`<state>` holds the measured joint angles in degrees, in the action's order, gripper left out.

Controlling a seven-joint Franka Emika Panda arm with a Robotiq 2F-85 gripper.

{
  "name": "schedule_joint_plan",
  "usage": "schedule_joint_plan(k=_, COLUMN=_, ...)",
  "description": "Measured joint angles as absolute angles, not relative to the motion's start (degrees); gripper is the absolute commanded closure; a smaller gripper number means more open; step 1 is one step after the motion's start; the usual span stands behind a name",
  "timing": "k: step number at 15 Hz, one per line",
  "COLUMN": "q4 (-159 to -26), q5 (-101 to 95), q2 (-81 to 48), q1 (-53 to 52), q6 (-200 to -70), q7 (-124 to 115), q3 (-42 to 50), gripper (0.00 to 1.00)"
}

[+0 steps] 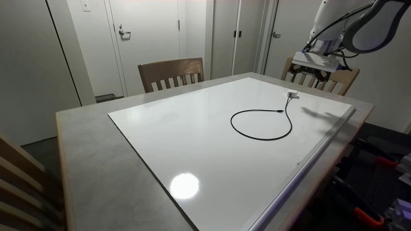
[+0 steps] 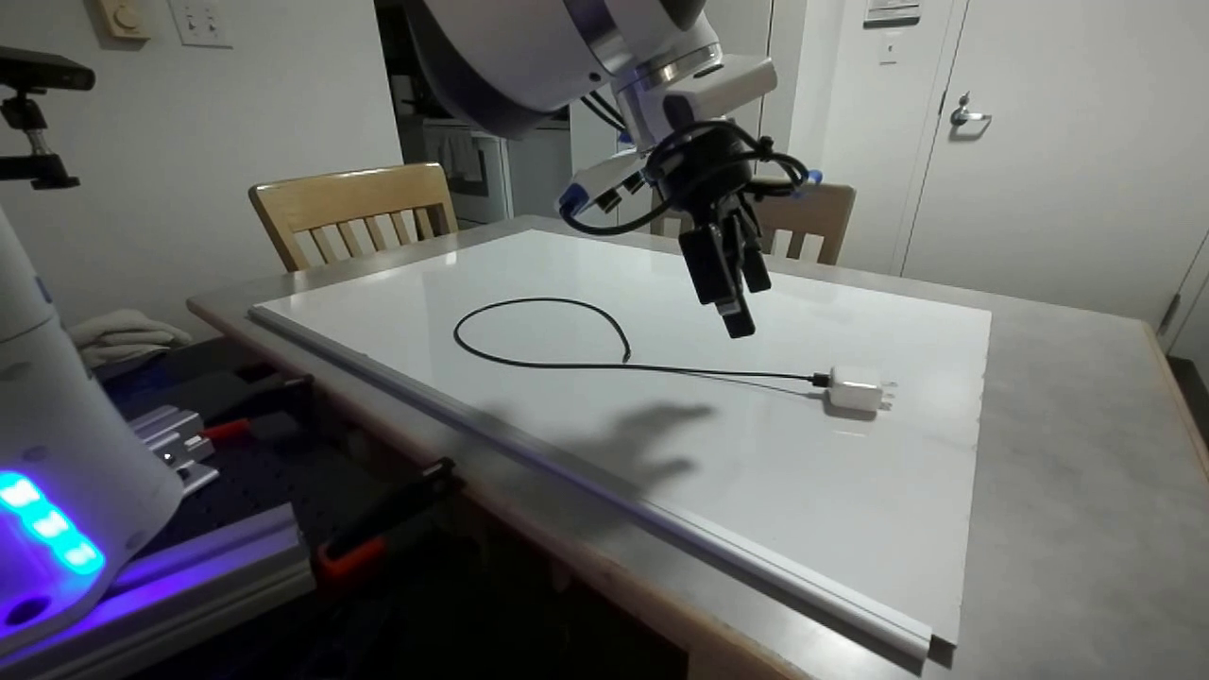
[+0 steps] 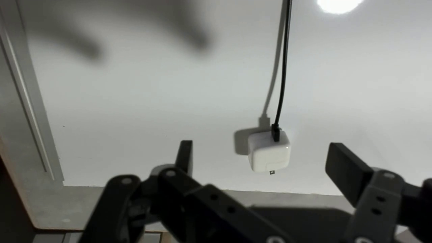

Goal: Make a circle with the charger on the table

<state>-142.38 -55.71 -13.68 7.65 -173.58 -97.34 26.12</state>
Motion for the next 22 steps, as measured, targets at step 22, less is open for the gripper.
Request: schedule_joint_plan(k=22, q4=-140.01, q5=-76.42, q2=-21.49, q1=43.75, q6=-197.85, q7=-91.87, q3=4.25, gripper=0.00)
